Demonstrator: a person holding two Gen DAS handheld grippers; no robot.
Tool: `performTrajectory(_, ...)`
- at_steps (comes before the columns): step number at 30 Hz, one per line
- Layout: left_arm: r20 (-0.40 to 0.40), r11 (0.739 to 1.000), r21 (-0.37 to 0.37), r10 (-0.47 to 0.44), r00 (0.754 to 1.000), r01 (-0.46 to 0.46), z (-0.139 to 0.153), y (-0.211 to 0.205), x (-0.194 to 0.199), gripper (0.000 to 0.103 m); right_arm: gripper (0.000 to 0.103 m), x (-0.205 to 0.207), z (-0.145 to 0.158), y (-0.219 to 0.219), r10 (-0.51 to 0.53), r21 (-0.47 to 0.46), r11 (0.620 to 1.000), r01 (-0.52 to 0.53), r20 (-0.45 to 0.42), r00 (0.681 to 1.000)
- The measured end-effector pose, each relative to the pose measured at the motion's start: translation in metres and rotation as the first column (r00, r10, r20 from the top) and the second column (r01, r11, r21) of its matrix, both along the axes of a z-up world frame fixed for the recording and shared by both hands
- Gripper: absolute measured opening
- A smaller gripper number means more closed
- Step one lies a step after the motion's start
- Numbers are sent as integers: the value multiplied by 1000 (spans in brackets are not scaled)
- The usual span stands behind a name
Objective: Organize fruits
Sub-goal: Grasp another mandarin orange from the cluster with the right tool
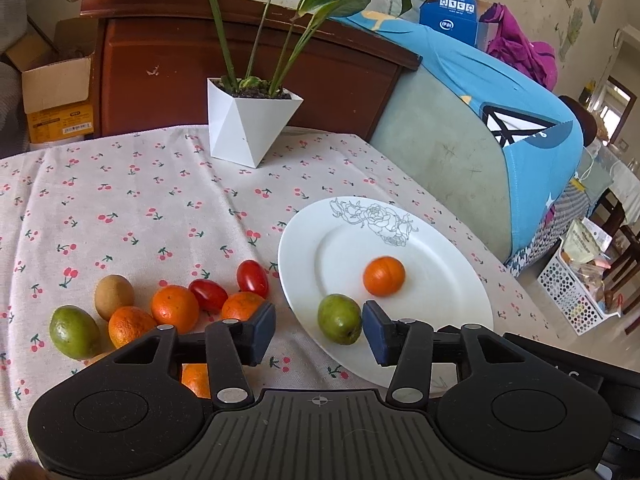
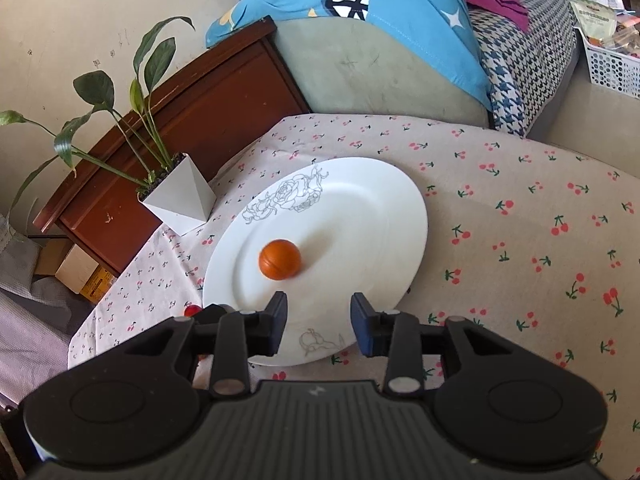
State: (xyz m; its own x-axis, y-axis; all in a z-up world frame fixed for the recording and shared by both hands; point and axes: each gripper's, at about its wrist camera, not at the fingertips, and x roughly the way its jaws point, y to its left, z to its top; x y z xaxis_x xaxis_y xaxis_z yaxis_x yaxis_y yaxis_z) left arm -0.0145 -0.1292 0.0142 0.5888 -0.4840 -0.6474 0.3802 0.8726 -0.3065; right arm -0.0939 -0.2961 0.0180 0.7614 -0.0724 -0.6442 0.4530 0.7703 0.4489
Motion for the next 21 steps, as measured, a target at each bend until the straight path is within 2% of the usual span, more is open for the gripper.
performTrajectory(1,0,1000,6,6,1000,-6,2,1,0,51,37,-1,1,0,-1,-3,1000,1,3,1000)
performTrajectory(5,-6,999,3,45,999,-45,8,11,-3,70,40,-2,1,0,4,8,1000,-4,3,1000)
performTrajectory(6,-12,999,5,50,999,-50,9,14,-3,71,40,-2,1,0,10,12,1000,-10,1,1000)
performTrajectory(8,-13,998,12,57,998,-57,12,19,-5,71,43,-1,1,2,25,15,1000,-25,4,1000)
performTrajectory(16,-13,994,51,97,995,-97,22,43,-11,72,44,-5,5,10,67,8,998,-67,19,998)
performTrajectory(21,-21,989,45,141,990,-140,25,68,-14,72,44,-7,4,15,91,12,996,-91,15,996)
